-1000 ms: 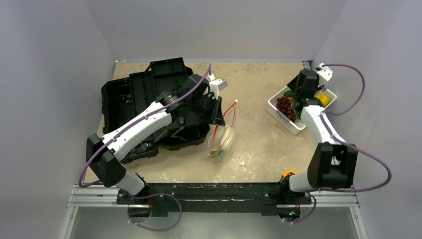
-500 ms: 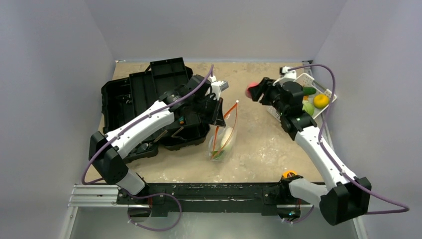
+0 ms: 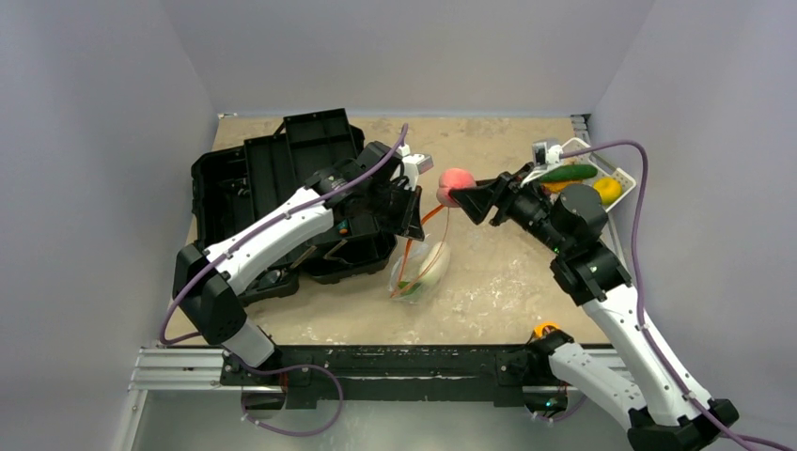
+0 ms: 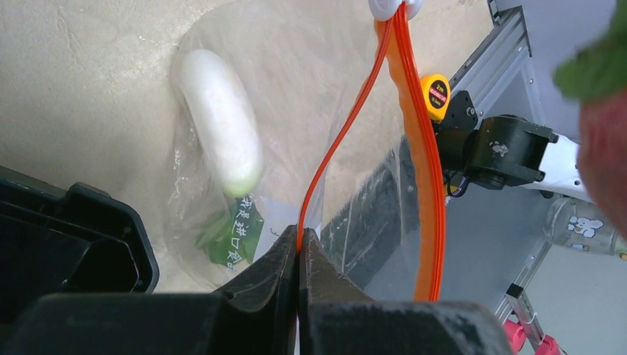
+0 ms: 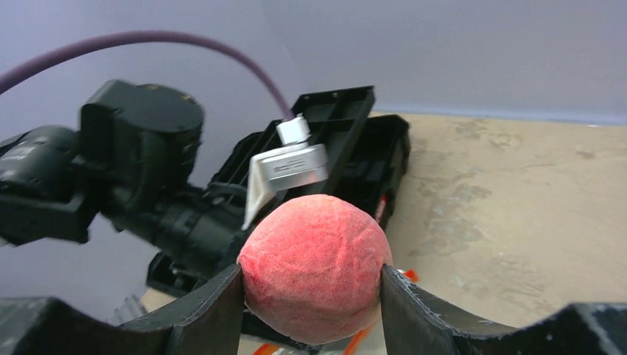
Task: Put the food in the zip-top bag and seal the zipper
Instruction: Place the fake fruit in the zipper food storage bag.
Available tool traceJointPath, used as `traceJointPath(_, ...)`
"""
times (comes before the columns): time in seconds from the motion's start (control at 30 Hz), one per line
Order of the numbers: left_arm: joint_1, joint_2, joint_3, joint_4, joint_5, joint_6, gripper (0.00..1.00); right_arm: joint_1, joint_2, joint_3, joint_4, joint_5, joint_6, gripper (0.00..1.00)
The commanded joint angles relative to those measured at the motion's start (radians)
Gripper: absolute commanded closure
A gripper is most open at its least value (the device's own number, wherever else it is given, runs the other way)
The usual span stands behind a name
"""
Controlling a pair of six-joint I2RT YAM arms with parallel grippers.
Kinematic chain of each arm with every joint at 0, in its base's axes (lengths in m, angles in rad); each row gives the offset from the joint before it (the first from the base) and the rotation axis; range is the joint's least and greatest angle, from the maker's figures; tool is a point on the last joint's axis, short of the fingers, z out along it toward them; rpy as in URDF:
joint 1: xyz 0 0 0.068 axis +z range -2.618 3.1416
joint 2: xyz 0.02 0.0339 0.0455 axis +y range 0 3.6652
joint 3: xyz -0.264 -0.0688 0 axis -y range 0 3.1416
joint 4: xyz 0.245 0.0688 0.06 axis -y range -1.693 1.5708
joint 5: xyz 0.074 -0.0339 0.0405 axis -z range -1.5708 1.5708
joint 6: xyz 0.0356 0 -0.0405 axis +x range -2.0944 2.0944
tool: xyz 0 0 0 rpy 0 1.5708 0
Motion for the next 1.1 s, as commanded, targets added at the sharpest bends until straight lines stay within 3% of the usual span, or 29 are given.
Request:
traceJointPath(0.0,0.005,-0.010,0.036,0.015,0.002,0.021,1.00,0.054,-0.044,-0.005,-0.002,-0.089,-0.047,1.00)
traceJointPath(0.23,0.005,-0.020,0.035,0.016,-0.003,0.026,1.00,0.087,-0.058,-0.064,0.035,-0.170,-0.144,1.00)
traceJointPath(0.33,0.005,-0.024,0.033,0.014,-0.021,0.029,1.00,0.111,-0.009,-0.083,0.098,-0.227,-0.113,1.00)
traceJointPath(0.43,0.004,-0.031,0.025,0.019,-0.043,0.031,1.00,0.160,0.024,-0.101,0.111,-0.188,-0.065,1.00)
traceJointPath(0.63,0.004,-0.043,0.026,0.013,-0.052,0.026,1.00,0.198,0.016,-0.153,-0.015,-0.094,-0.053,1.00)
traceJointPath(0.83,0.003,-0.085,0.005,0.029,-0.084,0.017,1.00,0.200,0.054,-0.091,-0.233,0.000,-0.119,1.00)
traceJointPath(0.9,0.004,-0.092,0.008,0.027,-0.084,0.014,1.00,0.201,0.041,-0.080,-0.261,0.039,-0.134,0.93)
traceJointPath(1.07,0.002,-0.123,-0.004,0.040,-0.086,0.012,1.00,0.201,0.083,-0.032,-0.287,0.017,-0.164,0.53)
